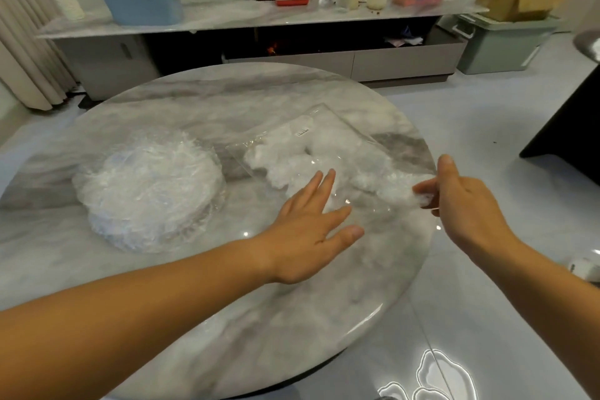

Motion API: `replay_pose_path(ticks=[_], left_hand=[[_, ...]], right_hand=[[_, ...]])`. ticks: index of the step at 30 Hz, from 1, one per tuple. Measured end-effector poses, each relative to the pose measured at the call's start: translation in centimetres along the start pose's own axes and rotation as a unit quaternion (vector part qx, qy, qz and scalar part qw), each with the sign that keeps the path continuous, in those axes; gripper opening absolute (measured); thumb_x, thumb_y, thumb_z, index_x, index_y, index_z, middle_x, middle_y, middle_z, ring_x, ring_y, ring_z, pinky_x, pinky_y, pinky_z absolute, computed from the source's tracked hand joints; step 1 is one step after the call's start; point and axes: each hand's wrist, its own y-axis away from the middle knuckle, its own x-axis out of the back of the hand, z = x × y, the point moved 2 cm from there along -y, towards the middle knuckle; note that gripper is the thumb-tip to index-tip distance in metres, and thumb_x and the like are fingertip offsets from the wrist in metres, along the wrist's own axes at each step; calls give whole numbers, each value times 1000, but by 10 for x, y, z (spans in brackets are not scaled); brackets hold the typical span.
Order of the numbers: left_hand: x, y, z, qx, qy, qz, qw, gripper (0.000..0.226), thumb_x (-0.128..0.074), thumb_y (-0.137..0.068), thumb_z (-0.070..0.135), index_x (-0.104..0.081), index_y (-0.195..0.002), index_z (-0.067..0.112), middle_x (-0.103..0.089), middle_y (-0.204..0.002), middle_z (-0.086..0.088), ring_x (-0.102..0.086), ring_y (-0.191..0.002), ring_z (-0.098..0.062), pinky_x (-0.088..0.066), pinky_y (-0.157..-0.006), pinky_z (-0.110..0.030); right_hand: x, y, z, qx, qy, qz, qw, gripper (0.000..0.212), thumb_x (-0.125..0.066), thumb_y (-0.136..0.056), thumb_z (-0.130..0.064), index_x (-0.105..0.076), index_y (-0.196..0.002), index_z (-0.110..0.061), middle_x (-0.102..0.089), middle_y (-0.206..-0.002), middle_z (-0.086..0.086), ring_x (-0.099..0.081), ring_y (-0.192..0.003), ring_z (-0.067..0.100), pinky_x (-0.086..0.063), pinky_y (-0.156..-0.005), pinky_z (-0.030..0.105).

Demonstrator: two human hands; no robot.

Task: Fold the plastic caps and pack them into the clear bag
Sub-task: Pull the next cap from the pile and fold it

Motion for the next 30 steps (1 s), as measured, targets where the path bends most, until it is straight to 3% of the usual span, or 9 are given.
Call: replay_pose_path(ticks=[2,4,8,10,14,19,25,30], left_hand=[[-4,-1,-2,0,-35,2,999,74,-17,-97,69,2,-159,33,39,-157,13,40,-140,-1,16,-120,-33],[-5,0,-5,-13,-59,-1,998,75,-18,-97,70,7,-158,35,40,-156,13,41,-140,-2,16,-120,-34],[-7,2,-7,-32,-75,-11,997,71,-15,-93,73,-17,-157,43,40,-157,11,45,-138,-3,20,-118,-37],[-8,0,-5,-24,-93,-1,995,73,-12,-92,73,-22,-157,39,39,-158,9,45,-138,-5,18,-121,-41],[-10,-3,-6,-11,-113,20,993,75,-11,-95,72,-5,-160,35,40,-157,6,44,-140,-7,13,-123,-45],[-12,2,-9,-25,-128,26,991,83,-7,-92,74,7,-160,28,37,-159,8,39,-142,-5,9,-124,-44],[-8,-3,-3,-28,-100,22,994,73,-13,-94,73,-25,-157,36,33,-161,4,40,-142,-8,14,-123,-43],[-8,-11,3,15,-85,21,996,80,-11,-91,77,-49,-145,32,36,-160,0,44,-140,-11,16,-121,-48]], right_hand=[[0,3,-3,18,40,-7,999,75,-16,-103,-64,-77,-97,-21,-72,-102,5,-65,-97,26,-50,-93,43],[-1,5,-6,36,72,-10,997,76,-16,-103,-61,-77,-104,-17,-70,-107,5,-63,-101,24,-45,-91,37],[-6,3,-8,46,92,-24,994,75,-15,-104,-59,-75,-112,-14,-70,-113,5,-61,-105,22,-43,-97,37],[-8,1,-8,41,77,-29,996,74,-15,-104,-59,-75,-113,-16,-68,-113,3,-60,-107,21,-43,-98,36],[-13,-1,-8,23,-10,-39,999,72,-16,-103,-62,-75,-111,-21,-65,-109,-6,-59,-106,15,-40,-98,34],[-18,-10,-5,-11,-87,-44,995,70,-15,-104,-62,-74,-112,-25,-68,-119,2,-60,-110,15,-39,-101,33],[-33,-10,-12,-55,-177,-96,978,63,-25,-104,-63,-74,-103,-25,-73,-114,-2,-67,-111,16,-35,-118,46],[-44,-7,-24,-57,-279,-144,948,60,-30,-104,-59,-67,-121,-14,-68,-126,-2,-73,-106,17,-43,-113,40]])
